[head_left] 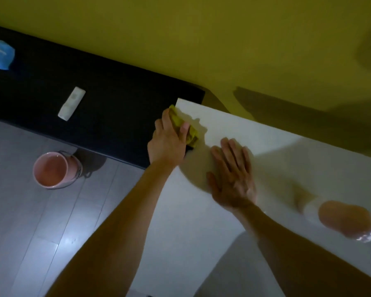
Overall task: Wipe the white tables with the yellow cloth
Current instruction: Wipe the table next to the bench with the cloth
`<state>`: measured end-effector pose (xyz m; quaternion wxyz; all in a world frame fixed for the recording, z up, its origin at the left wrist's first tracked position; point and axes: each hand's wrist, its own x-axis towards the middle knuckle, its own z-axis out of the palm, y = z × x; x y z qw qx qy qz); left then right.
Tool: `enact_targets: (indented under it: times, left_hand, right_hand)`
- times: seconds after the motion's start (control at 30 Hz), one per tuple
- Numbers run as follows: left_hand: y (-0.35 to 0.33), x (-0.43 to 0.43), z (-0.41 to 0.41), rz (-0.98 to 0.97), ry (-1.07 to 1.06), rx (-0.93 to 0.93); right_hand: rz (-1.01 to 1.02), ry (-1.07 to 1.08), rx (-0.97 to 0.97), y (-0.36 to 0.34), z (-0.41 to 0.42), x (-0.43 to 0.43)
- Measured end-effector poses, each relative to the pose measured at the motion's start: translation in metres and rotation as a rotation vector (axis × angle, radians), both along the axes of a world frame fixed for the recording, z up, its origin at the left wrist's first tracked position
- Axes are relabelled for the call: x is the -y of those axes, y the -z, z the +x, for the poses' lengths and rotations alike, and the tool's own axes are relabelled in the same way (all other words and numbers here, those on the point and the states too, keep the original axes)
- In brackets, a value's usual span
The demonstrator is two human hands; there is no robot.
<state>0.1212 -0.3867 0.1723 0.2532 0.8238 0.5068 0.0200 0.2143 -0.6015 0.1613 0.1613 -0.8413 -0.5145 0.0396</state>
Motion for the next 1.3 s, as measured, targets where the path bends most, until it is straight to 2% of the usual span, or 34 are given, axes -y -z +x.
enact_targets:
  times: [0.07, 0.17, 0.27, 0.4, 0.5, 0.63, 0.77, 0.83, 0.9, 1.0, 1.03, 1.13, 1.2, 1.3]
  left_hand:
    - [-0.004, 0.033, -0.056, -0.047, -0.007, 0.055]
    - [-0.01, 0.065, -0.106, -0.086, -0.01, 0.028]
    - [-0.01, 0.045, -0.082, -0.051, -0.008, -0.014]
    - [-0.002, -0.001, -0.004, 0.059, 0.022, -0.02]
    - [0.002, -0.003, 0.004, 0.062, 0.018, -0.028]
    - [0.0, 0.049, -0.081, -0.052, -0.031, 0.037]
    - [-0.014, 0.119, -0.193, -0.117, -0.04, -0.006]
    - [-0.015, 0.13, -0.216, -0.131, -0.038, -0.028]
    - [-0.013, 0.117, -0.201, -0.104, -0.047, -0.043]
    - [-0.006, 0.083, -0.136, -0.048, -0.081, 0.0]
    - [-0.006, 0.069, -0.11, -0.04, -0.089, 0.012]
    - [-0.009, 0.046, -0.063, -0.026, -0.08, -0.011]
    - [-0.008, 0.056, -0.078, -0.062, -0.082, -0.002]
    - [-0.011, 0.109, -0.156, -0.138, -0.144, 0.014]
  right_hand:
    - [-0.066, 0.0, 0.023, -0.003, 0.0, -0.001]
    - [-0.134, 0.024, 0.026, -0.007, -0.005, -0.003]
    - [-0.095, 0.013, -0.01, -0.008, -0.005, -0.004]
    - [-0.016, 0.002, 0.004, -0.005, -0.002, -0.001]
    - [-0.024, 0.006, 0.023, -0.005, -0.003, -0.002]
    - [-0.108, 0.004, 0.062, -0.01, -0.004, -0.003]
    - [-0.256, -0.016, 0.129, -0.023, -0.006, -0.001]
    - [-0.27, -0.058, 0.156, -0.026, -0.005, -0.001]
    - [-0.202, -0.125, 0.13, -0.024, -0.004, -0.001]
    - [-0.043, -0.2, 0.058, -0.015, -0.007, 0.002]
    - [-0.04, -0.209, 0.057, -0.014, -0.006, 0.001]
    - [-0.222, -0.19, 0.102, -0.019, -0.014, 0.001]
    - [-0.292, -0.142, 0.095, -0.021, -0.036, 0.006]
    - [-0.364, -0.115, 0.105, -0.023, -0.068, 0.026]
